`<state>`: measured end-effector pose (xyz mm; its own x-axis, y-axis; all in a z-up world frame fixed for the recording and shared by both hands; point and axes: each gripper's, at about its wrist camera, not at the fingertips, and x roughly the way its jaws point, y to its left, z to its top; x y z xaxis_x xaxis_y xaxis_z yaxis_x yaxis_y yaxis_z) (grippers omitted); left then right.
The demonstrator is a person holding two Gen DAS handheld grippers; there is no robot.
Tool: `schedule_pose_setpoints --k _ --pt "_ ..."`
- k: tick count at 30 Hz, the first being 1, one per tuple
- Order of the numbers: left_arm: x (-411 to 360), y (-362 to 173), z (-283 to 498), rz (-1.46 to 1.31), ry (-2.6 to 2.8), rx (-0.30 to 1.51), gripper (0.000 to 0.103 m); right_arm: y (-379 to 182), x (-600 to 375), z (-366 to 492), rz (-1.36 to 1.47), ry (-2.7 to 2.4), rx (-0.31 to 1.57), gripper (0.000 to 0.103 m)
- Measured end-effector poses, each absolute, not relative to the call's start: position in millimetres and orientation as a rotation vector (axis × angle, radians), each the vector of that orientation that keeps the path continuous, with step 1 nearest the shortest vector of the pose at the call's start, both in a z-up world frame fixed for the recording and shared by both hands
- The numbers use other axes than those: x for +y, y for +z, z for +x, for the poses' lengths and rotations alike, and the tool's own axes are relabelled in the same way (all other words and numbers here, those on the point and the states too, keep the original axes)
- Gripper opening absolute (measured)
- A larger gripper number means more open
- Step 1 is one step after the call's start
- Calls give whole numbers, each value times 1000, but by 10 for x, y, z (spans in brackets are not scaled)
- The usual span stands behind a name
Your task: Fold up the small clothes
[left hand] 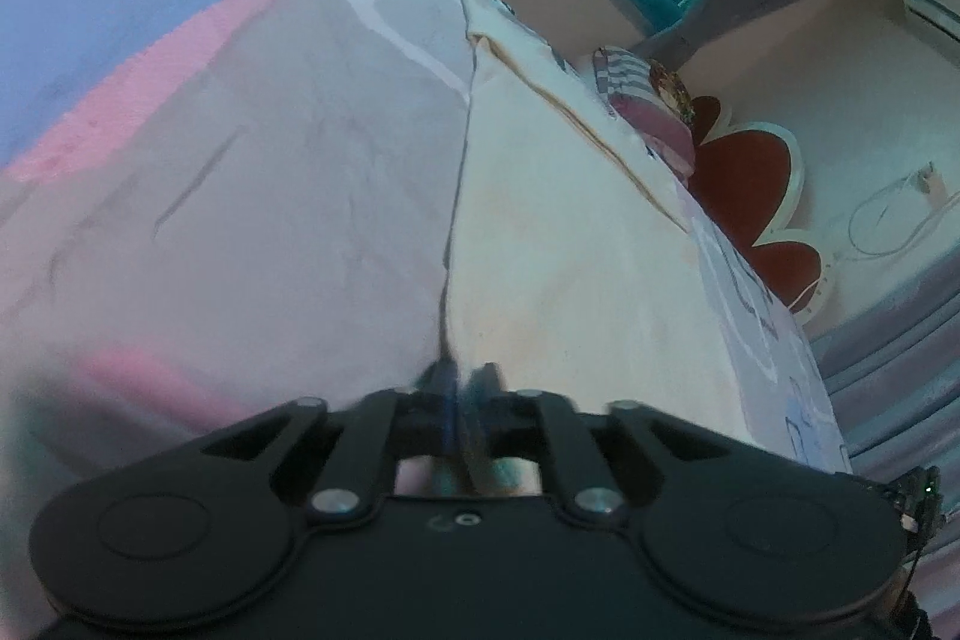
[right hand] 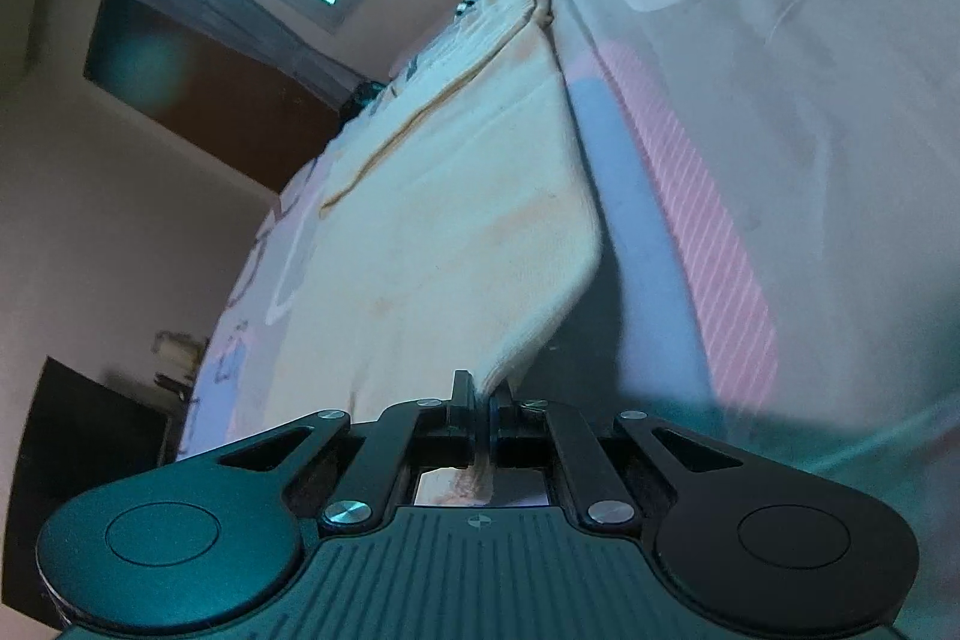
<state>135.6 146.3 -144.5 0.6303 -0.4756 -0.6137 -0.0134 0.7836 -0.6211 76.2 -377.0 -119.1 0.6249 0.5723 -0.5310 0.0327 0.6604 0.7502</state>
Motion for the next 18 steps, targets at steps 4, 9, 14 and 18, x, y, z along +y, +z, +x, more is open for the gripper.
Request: schedule_pose_setpoints --k 4,9,14,18 --pt "1440 -1461 1414 -637 -303 863 20 -1227 -3782 724 802 346 888 3" --pt "1432 -1476 1510 -627 -328 892 2 -1347 -3858 660 835 314 905 3" --pt "1479 -1423 1381 -685 -358 835 1 -1283 -3886 609 848 329 871 3" --pt "1493 -1483 1418 -662 -312 865 1 -1231 -3891 633 801 316 857 3"
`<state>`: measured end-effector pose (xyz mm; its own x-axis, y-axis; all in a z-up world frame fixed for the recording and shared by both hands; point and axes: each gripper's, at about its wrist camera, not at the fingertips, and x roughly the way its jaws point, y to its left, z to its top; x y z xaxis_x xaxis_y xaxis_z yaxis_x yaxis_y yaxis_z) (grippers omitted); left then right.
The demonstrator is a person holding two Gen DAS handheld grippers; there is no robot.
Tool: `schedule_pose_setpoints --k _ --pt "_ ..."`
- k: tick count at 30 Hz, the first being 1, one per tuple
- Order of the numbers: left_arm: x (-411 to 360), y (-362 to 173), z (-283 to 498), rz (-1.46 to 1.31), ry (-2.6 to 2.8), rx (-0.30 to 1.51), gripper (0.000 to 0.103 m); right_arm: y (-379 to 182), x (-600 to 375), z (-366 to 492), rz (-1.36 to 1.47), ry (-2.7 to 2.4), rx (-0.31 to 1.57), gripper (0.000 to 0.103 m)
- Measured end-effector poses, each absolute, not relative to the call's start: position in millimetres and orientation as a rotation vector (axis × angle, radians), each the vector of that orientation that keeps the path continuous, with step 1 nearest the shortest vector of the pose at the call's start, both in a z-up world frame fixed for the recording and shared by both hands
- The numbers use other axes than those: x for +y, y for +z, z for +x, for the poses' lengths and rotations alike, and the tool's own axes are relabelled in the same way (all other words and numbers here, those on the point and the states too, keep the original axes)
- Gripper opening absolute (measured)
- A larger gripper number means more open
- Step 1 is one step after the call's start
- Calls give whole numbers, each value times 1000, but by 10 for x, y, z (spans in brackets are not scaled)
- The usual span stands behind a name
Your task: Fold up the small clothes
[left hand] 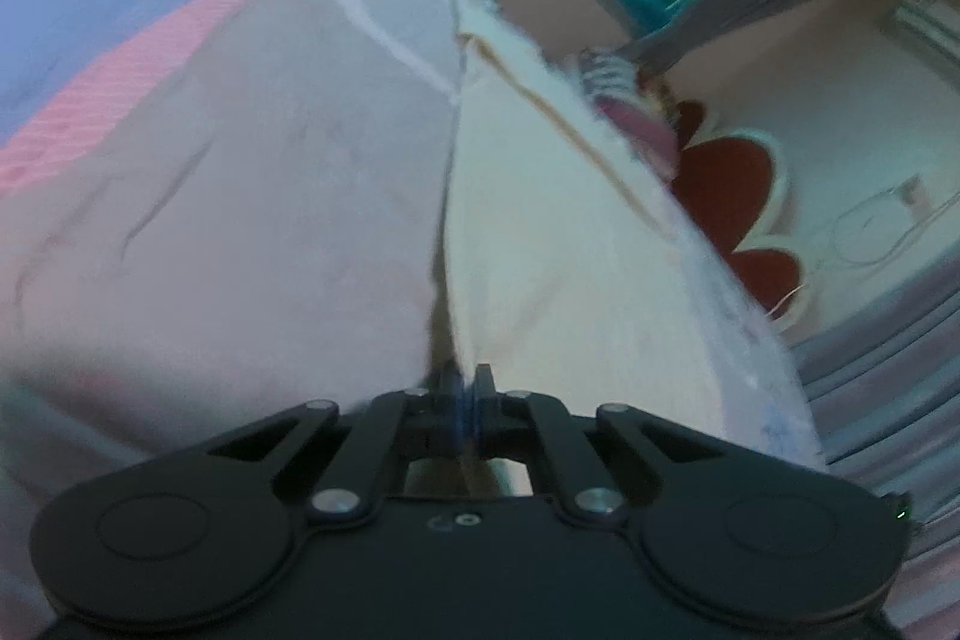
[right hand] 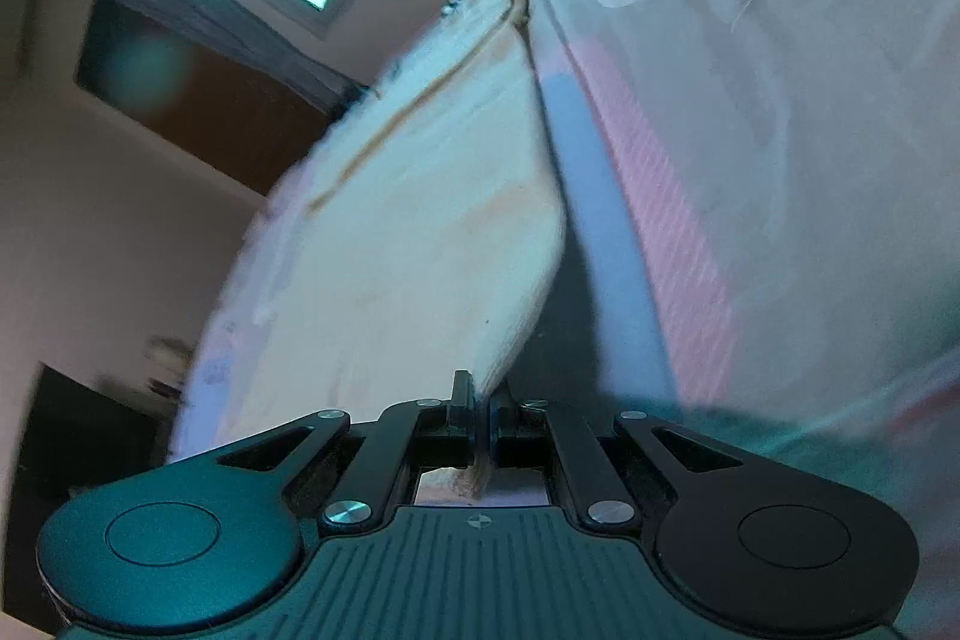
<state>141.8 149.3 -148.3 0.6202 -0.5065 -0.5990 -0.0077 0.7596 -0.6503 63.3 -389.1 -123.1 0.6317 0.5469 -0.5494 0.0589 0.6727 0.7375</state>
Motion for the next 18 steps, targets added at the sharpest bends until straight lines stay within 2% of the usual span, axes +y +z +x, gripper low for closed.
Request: schedule_pose_setpoints --k 5,10,18 --pt "1508 -1452 1396 -717 -317 839 1 -1235 -3867 670 837 320 844 3" --pt "1563 -1297 1533 -785 -333 784 1 -1005 -3913 756 863 348 764 3" --pt "1422 -883 2191 -838 -362 668 1 -501 -3961 1442 855 359 643 3"
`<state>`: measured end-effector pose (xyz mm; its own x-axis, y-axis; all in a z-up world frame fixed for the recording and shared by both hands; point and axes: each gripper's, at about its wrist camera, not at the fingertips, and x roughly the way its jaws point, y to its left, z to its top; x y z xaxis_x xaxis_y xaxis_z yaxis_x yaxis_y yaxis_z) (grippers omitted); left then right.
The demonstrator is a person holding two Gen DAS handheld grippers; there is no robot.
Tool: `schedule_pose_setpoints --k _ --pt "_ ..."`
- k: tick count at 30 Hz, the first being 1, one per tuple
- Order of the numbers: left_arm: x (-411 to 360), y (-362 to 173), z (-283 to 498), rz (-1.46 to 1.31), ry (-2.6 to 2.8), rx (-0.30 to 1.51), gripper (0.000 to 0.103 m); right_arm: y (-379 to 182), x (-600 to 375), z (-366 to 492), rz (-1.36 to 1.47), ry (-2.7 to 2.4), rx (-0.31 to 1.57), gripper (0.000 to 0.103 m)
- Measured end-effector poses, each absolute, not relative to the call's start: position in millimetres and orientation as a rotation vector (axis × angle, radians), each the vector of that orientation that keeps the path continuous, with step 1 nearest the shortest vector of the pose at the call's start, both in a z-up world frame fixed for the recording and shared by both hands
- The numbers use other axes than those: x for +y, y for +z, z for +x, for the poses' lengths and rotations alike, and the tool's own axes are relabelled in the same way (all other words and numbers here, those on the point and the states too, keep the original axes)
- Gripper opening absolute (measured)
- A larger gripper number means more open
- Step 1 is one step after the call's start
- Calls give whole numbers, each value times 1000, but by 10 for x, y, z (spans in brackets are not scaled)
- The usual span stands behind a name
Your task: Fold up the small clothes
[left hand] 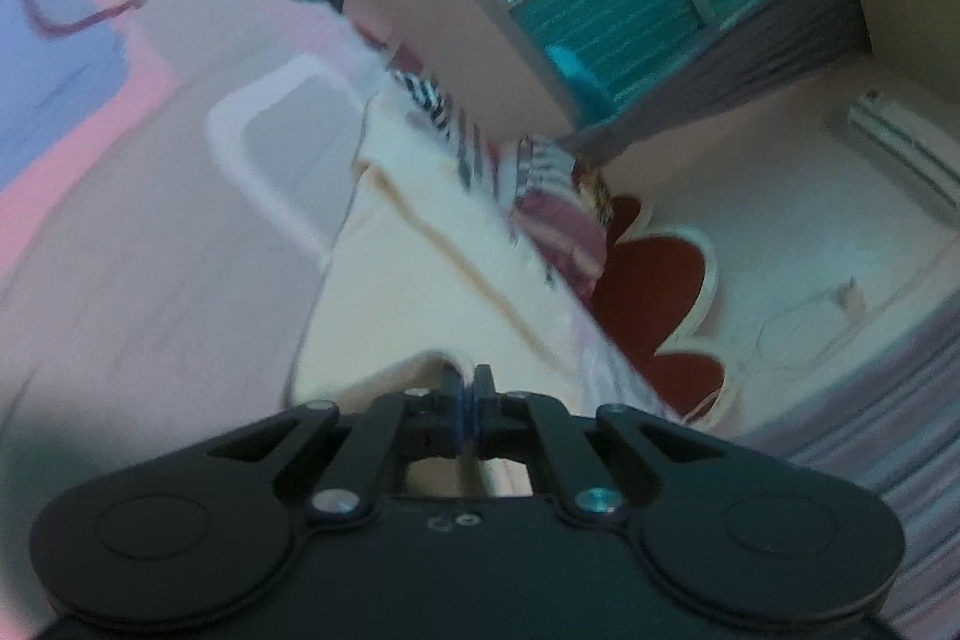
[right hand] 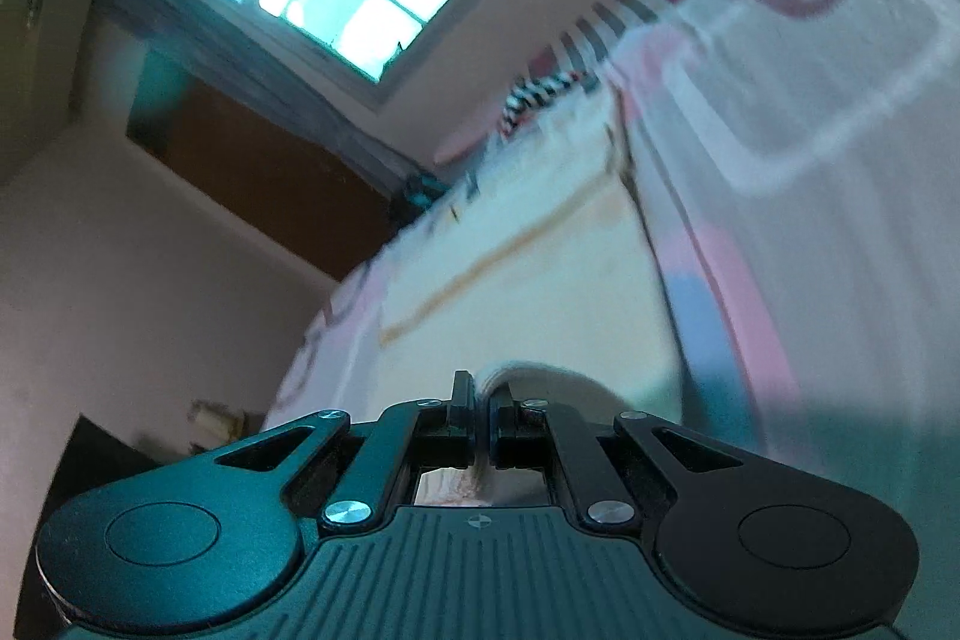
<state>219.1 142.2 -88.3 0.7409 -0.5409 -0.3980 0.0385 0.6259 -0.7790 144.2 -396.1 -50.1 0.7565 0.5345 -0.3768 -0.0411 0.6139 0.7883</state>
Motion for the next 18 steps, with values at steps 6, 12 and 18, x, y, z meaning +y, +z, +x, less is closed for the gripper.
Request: schedule_pose_setpoints --k 6,12,18 --pt "1299 -568 2996 -835 -362 591 1 -223 -4126 2214 869 329 590 3" --pt "1143 -499 3975 -782 -348 605 1 -253 -4322 3201 922 298 596 3" --pt "1078 -894 4568 -769 -309 666 1 -667 -4427 3971 930 279 665 3"
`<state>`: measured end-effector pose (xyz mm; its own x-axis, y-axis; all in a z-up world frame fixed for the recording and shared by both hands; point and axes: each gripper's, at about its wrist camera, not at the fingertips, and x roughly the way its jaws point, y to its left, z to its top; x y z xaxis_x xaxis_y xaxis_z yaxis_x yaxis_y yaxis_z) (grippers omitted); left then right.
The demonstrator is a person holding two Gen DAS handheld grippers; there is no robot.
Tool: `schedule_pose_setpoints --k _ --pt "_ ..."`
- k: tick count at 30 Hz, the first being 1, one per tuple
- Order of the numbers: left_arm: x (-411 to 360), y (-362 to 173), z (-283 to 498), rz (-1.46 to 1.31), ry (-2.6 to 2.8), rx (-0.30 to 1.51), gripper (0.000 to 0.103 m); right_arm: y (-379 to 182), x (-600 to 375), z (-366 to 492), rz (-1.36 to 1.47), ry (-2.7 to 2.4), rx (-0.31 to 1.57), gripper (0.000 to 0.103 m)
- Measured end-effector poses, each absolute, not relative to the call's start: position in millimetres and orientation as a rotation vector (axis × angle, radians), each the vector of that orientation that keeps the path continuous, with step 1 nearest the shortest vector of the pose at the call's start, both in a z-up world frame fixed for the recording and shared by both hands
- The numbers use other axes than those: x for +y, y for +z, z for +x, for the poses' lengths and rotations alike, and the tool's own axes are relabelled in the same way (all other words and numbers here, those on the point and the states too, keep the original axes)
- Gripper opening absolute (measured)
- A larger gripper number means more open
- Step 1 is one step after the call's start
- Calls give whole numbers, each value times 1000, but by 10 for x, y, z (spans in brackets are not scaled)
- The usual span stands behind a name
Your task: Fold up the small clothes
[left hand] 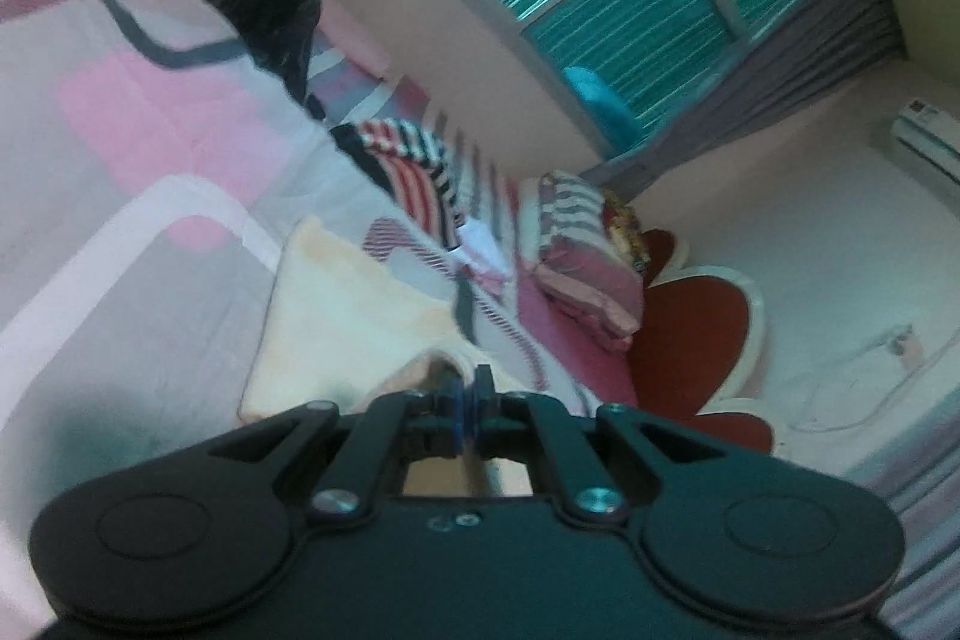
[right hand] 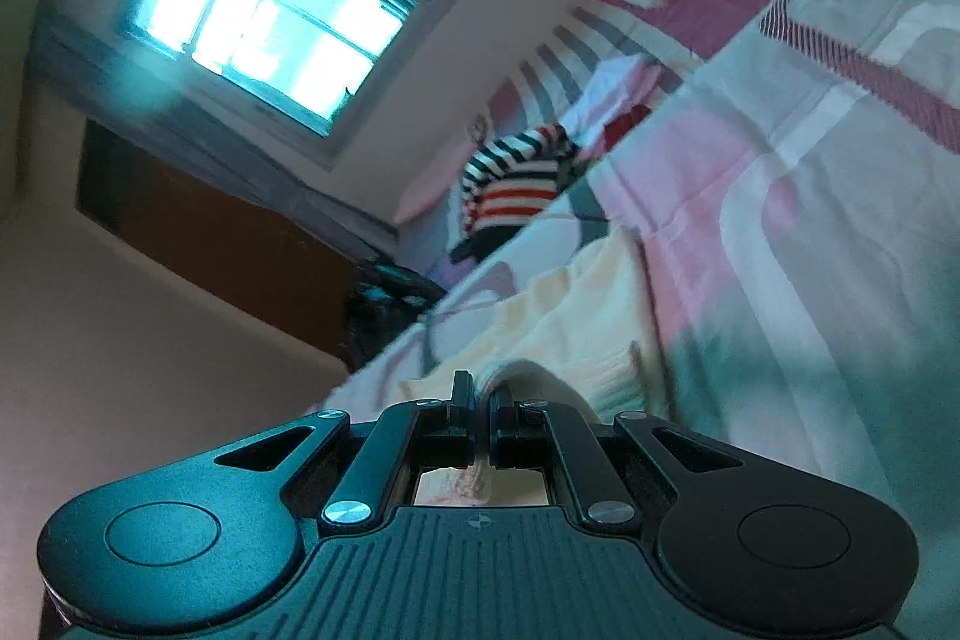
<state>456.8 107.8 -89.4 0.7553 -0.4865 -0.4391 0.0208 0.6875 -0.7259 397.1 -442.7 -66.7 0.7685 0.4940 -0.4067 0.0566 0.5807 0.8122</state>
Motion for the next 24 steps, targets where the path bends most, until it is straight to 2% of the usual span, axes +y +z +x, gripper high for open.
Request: schedule_pose_setpoints --k 7,12,14,16,17,18,20,24 --pt "1123 -1325 4993 -781 -299 761 1 -1107 -4422 4425 917 269 744 3" --pt "1122 -1380 5230 -805 -332 757 3 -1289 -4474 4687 938 268 767 4" --pt "1065 -1362 5349 -796 -357 740 21 -1303 -4481 4795 949 268 748 4" --pt "1039 -1353 5408 -822 -378 706 55 -1316 -4485 4885 949 238 728 4" --pt "1030 -1344 5426 -835 -384 687 61 -1318 -4488 4912 948 228 716 10" --pt "1020 -1325 5433 -829 -381 672 65 -1318 -4496 4927 941 211 701 37" --pt "1027 -1271 5400 -794 -375 641 66 -1263 -4515 4890 903 171 657 76" --pt "1047 -1205 5321 -611 -344 669 59 -1102 -4559 4771 818 229 606 75"
